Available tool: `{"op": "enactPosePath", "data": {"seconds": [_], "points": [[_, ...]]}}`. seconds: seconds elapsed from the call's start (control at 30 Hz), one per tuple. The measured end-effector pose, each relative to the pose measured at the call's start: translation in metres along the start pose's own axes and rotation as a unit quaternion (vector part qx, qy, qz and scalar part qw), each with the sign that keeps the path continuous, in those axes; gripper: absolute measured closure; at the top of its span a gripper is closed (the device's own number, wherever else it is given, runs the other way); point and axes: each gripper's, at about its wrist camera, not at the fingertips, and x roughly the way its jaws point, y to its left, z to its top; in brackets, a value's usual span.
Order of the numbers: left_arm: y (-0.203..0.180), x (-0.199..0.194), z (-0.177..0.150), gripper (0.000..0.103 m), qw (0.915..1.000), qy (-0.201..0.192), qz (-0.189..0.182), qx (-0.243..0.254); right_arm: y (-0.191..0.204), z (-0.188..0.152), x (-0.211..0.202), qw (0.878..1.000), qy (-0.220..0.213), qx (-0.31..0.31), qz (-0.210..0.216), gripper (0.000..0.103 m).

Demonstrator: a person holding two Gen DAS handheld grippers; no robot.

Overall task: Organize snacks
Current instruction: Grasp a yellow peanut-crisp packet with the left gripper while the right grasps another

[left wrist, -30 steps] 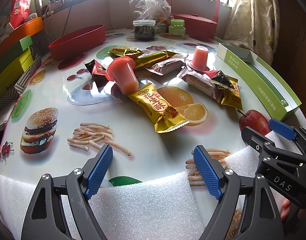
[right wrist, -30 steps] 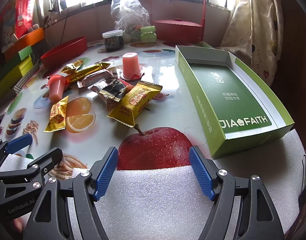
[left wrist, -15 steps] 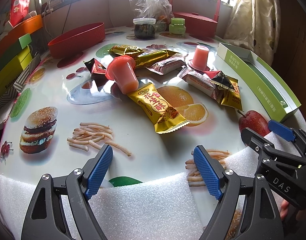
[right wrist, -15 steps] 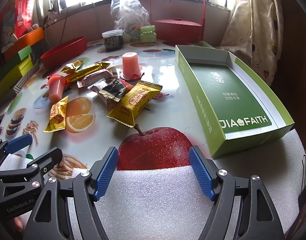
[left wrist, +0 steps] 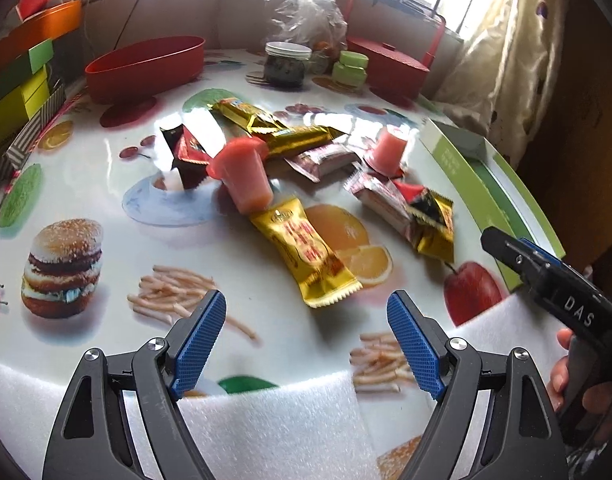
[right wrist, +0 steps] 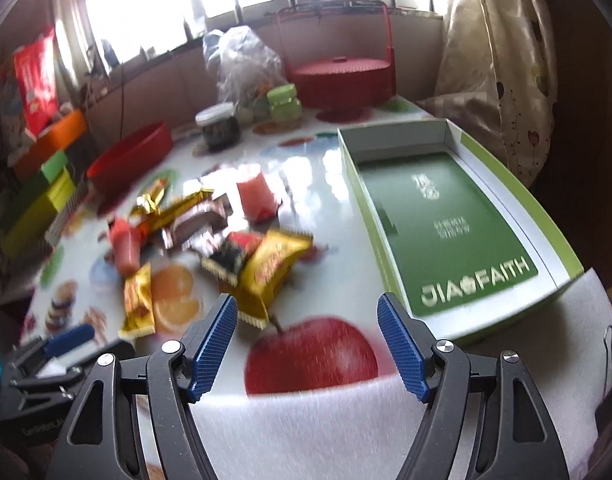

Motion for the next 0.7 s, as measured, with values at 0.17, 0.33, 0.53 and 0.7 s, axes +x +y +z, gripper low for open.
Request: {"op": "enactPosePath", "data": {"seconds": [0.17,0.33,0.53,0.7], "points": [[0.009,0.007,0.014,0.02,0.9998,0.001,0.006,-0.018,0.004,0.014,0.022,1.0,0.02,0.013,0.0,0.03],[0.018,0.02,0.018,0.02,0.9994,0.018,0.01,-0.027,0.011,0.017,0.042,0.999,0.039,-0.003,-0.007,0.033],[0.019,0.028,0.022,0.02,0.9992,0.027,0.002,-0.031,0.016,0.024,0.057,0.999,0.049,-0.011,-0.001,0.034],[0.018,0.033,0.025,0.02,0.9989,0.03,0.026,-0.026,0.017,0.026,0.062,0.998,0.052,-0.019,-0.011,0.039]]}}
